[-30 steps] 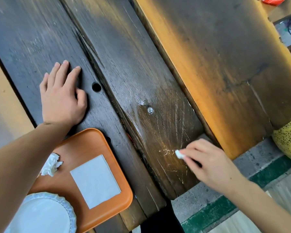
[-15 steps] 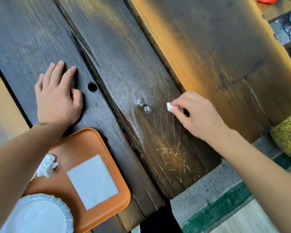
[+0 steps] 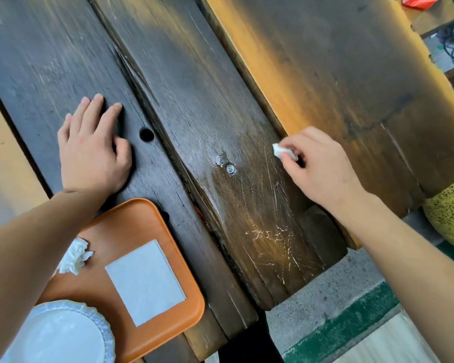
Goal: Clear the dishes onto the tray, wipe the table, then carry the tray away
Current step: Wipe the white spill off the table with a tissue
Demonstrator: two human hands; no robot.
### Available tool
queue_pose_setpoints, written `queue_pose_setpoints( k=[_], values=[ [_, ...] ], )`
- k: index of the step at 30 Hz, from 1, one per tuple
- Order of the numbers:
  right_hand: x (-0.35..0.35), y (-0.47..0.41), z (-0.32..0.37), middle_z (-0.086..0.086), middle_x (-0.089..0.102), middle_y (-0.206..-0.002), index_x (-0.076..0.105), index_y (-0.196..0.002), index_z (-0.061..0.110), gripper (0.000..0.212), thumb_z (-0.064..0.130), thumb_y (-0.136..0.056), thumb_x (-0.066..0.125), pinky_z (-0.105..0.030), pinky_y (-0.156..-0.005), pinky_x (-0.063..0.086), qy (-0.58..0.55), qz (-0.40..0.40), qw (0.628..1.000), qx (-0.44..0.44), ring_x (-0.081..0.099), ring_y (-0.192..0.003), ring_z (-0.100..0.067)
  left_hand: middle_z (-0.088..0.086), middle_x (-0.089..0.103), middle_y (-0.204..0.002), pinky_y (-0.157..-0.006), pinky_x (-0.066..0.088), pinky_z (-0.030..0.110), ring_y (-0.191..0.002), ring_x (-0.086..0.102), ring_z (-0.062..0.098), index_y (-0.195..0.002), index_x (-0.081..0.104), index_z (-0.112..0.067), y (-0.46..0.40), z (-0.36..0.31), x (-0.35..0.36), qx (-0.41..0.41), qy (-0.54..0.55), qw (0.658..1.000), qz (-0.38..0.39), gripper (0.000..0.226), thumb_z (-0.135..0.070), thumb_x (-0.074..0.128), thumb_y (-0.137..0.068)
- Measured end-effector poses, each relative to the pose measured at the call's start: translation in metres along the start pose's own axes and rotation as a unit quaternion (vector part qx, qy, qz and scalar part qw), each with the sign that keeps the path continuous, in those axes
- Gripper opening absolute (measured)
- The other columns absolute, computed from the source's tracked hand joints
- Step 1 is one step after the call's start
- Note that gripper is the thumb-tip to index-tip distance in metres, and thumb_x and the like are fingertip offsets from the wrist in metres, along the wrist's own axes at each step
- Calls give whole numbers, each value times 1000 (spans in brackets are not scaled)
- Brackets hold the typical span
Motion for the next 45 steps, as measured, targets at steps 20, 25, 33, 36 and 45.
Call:
queue_pose_setpoints(
  k=[20,25,33,36,45],
  values=[
    [19,171,55,10,57,-82,58,-78,24,16,19,-89,68,-16,-62,39,-95,-75,889,442,57,-70,-6,11,36,-162,-123,16,49,-152,27,31,-147,46,-19,0,1,2,-5,1,1000,6,60,-22,43,-88],
    [32,148,80,11,53,-81,55,-77,24,17,22,-90,66,-23,-58,38,-89,-90,880,457,53,-66,-6,11,35,-162,-122,16,49,-152,26,31,-147,46,-18,0,1,2,-2,8,1000,6,58,-23,42,-89],
    [14,156,67,8,63,-82,59,-78,25,14,22,-89,67,-27,-68,47,-138,-172,836,502,60,-74,-2,11,37,-161,-122,17,49,-151,28,32,-146,47,-18,0,-1,1,1,10,1000,-1,59,-23,42,-88],
    [15,164,65,5,59,-84,55,-77,23,15,21,-90,64,-28,-61,42,-107,-113,841,519,55,-72,-6,11,37,-161,-122,17,49,-151,28,32,-146,47,-18,1,-1,1,3,10,1000,-2,58,-23,42,-88],
    [34,117,90,3,54,-84,56,-80,19,14,22,-93,61,-43,-69,53,-85,-76,877,467,57,-72,-16,12,38,-160,-122,16,47,-151,28,32,-146,48,-19,0,2,3,3,7,1000,-4,59,-23,42,-88]
  ],
)
Point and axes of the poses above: each hand's wrist, its own y-axis away from the middle knuckle, its own x-axis out of the palm, z = x × y, the point moved 2 cm from there along -y, towards the middle knuckle
